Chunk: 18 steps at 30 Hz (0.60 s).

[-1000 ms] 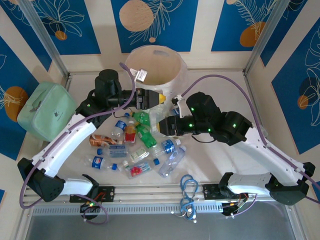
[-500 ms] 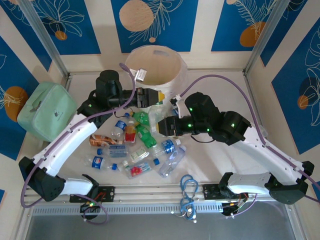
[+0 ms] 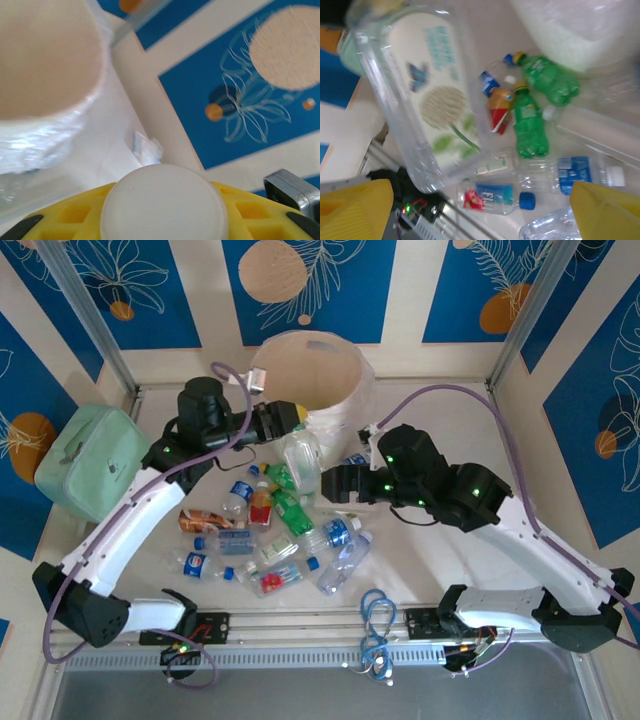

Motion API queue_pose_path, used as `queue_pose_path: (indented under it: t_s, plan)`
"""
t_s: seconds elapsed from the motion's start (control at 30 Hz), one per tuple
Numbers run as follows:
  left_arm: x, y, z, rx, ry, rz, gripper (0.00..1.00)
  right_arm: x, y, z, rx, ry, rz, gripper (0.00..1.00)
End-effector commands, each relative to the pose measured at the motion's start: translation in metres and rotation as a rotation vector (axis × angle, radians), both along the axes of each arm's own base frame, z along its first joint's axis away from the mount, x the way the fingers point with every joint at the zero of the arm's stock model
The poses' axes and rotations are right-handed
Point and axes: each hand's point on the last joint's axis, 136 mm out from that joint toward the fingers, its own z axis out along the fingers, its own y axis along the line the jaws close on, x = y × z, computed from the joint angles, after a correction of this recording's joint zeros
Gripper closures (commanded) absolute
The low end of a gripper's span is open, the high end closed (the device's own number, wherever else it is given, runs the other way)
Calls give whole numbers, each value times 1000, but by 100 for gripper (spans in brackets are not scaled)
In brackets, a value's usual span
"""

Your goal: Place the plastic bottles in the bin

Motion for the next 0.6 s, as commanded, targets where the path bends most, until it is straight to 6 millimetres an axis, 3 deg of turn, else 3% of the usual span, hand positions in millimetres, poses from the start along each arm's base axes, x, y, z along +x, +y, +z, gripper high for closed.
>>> queue_pose_path:
  t_s: [0.0,0.13,0.3,0.4,0.57]
  plan:
    - [7,38,18,-13,-38,189,59,12,-52,-14,-55,25,-228,8]
    - [10,75,26,11,-63,376,58,16,-93,-44,-31,158,-401,8]
    - [12,129,21,45,-63,647,58,11,-103,-72,62,270,-443,8]
    - [16,137,24,5,-60,685,58,7,-105,-78,66,285,-453,8]
    - [21,133,27,-12,-36,670,59,10,-105,-79,63,291,-444,8]
